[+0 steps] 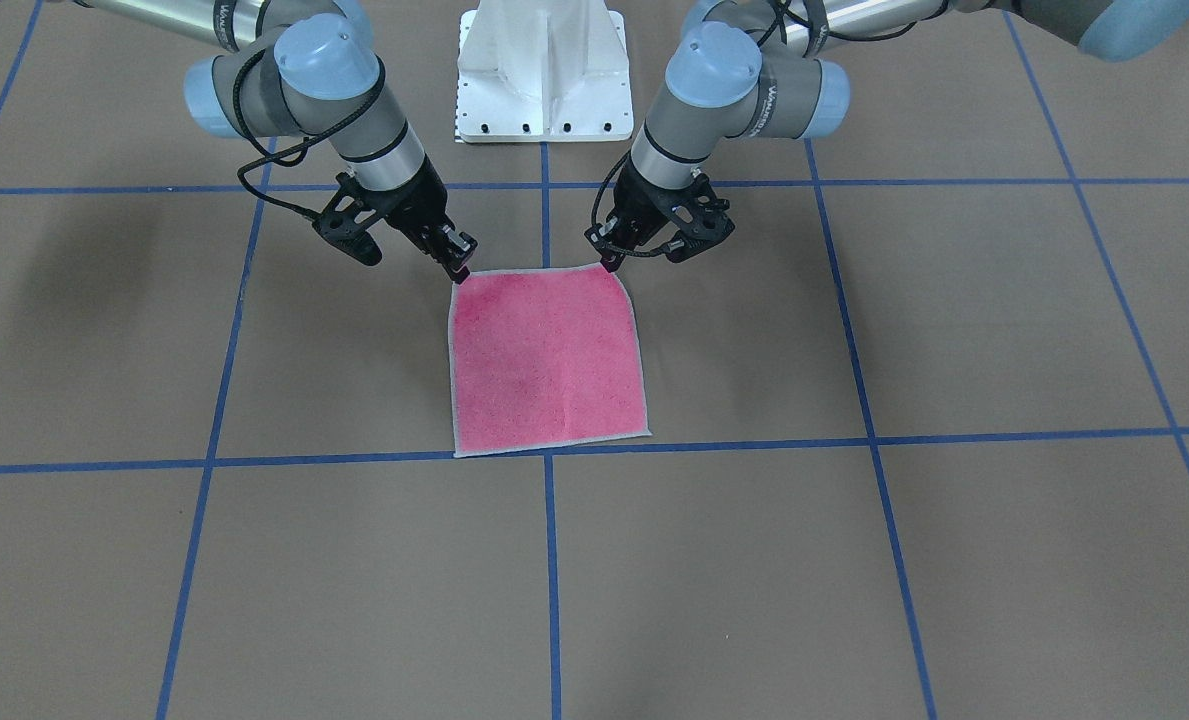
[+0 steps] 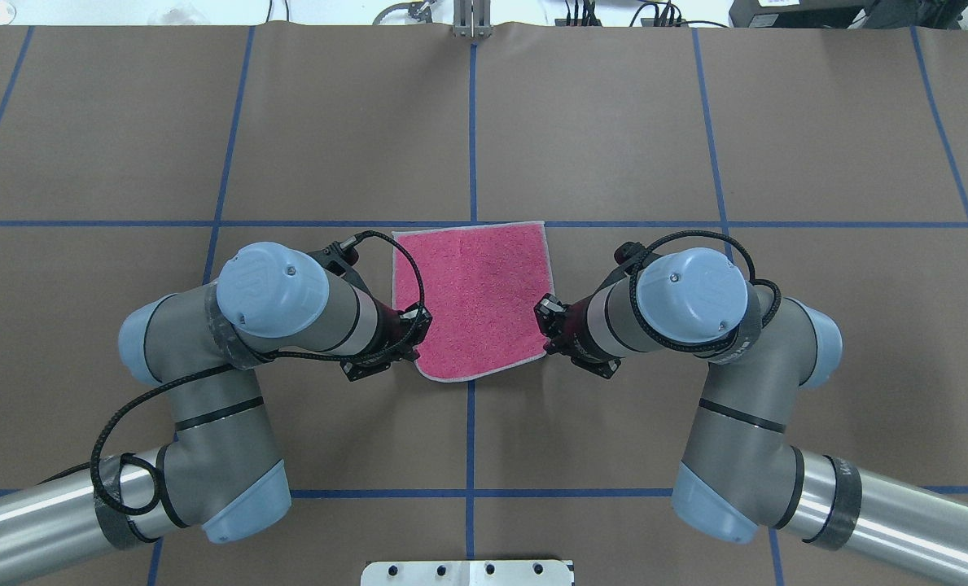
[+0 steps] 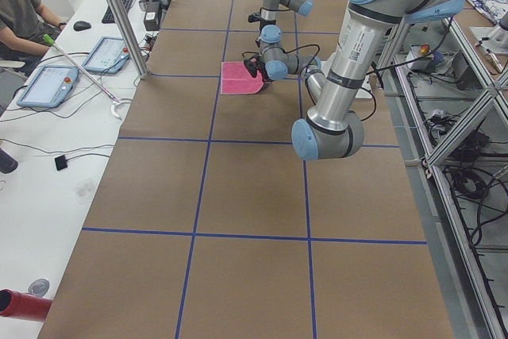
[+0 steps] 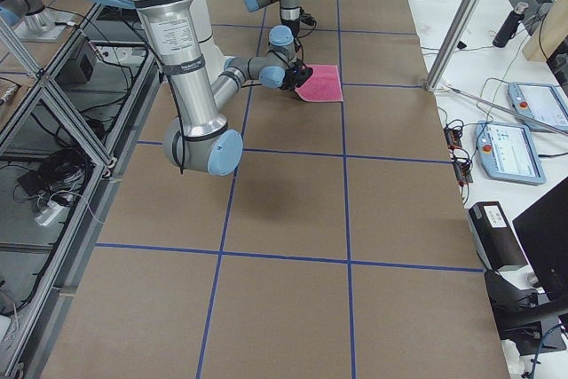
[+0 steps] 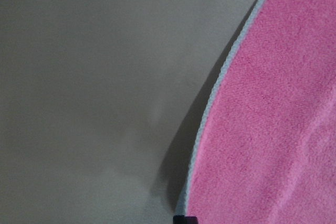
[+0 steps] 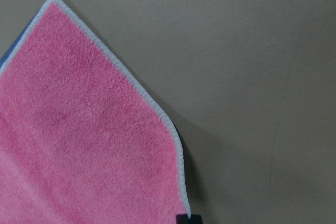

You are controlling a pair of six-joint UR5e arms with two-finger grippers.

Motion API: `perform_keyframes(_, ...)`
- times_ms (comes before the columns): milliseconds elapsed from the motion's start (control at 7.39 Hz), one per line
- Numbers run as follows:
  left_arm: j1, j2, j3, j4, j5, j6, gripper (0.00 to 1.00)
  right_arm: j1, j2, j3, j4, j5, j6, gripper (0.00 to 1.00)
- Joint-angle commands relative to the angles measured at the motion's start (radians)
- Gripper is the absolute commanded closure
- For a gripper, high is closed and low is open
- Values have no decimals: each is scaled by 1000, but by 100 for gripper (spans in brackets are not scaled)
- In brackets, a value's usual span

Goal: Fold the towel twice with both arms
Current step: 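Lift both near corners and fold them over toward the far edge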

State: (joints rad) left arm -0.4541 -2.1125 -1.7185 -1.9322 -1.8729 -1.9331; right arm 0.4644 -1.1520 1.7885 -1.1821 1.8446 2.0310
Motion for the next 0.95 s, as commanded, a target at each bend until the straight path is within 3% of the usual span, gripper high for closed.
perform_keyframes(0,-3,-3,-3,1,-3,-3,100,7,-11,9,1,22,2,100)
perform_keyframes(812,8,11,-29,2,-17,-12,100,-36,-52,89,-5,27,8,100)
